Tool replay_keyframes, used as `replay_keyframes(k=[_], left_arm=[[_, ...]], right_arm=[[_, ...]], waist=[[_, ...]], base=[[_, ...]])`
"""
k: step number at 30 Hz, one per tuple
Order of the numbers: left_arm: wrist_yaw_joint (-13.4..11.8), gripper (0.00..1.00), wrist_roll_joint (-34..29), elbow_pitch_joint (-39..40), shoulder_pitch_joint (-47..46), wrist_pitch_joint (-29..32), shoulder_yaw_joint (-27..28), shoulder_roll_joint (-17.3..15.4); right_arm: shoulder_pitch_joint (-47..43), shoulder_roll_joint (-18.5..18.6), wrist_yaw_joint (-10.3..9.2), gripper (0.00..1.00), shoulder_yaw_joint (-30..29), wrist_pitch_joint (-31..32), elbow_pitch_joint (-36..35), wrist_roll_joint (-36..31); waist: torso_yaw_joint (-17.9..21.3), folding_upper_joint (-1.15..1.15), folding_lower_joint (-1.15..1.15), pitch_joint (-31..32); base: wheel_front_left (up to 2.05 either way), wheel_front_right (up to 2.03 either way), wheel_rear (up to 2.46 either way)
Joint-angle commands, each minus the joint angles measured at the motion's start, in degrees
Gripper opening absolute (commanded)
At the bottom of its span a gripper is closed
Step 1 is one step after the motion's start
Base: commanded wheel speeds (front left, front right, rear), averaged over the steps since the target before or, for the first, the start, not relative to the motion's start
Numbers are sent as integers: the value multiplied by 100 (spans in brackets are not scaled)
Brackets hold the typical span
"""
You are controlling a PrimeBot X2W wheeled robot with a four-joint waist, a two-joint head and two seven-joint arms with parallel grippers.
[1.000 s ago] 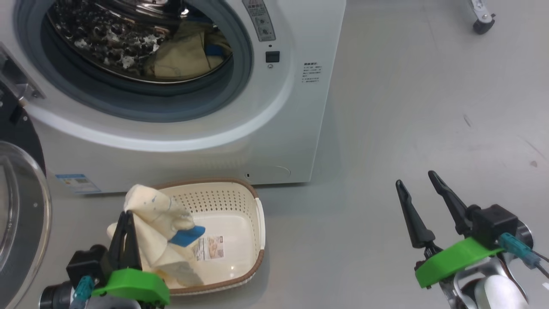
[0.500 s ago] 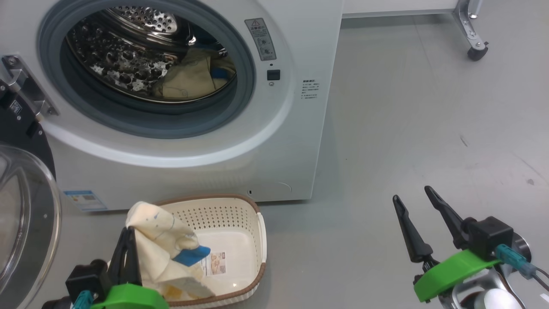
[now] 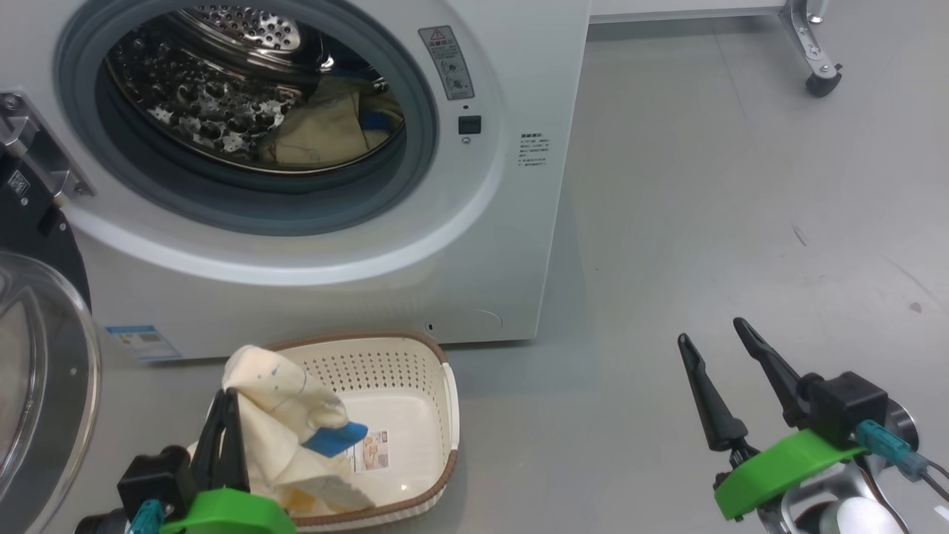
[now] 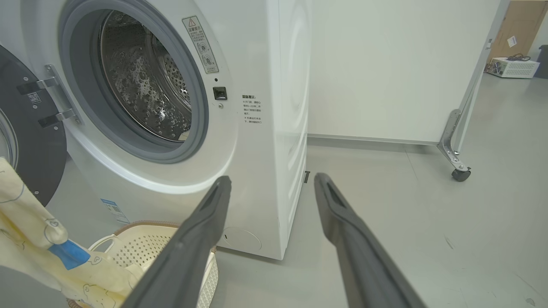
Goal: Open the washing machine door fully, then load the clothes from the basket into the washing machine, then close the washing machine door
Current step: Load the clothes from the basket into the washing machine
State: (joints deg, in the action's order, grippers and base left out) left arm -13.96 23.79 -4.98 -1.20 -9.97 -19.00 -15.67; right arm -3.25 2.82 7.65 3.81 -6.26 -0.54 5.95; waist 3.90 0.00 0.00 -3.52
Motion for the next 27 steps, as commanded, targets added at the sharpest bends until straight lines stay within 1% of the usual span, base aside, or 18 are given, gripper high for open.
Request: replay_keyframes(k=[1,12,17,22,27], left_arm=[[-280,0,-1,177,-340,5,214,-135],[-319,0,-6,153,-571,41,263,-210],[-318,0,-4,165,-826,106,303,-263],[-225,0,43,66,-1275,229,362,-350],[-75,0,158,-181,-1865,530,414,-455]], right_arm=[[156,19,-16,100,107,6,-208,-37],[219,13,-16,100,154,-48,-176,-9],[299,11,-16,100,195,-101,-148,6],[447,9,-16,100,262,-184,-101,52],[660,8,-16,100,381,-337,26,183]], waist=[[-7,0,0,-21],[42,0,0,-193],[88,0,0,-399],[174,0,0,-703],[363,0,0,-1068]], base=[[0,0,0],[0,0,0],[0,0,0],[0,0,0],[0,0,0]])
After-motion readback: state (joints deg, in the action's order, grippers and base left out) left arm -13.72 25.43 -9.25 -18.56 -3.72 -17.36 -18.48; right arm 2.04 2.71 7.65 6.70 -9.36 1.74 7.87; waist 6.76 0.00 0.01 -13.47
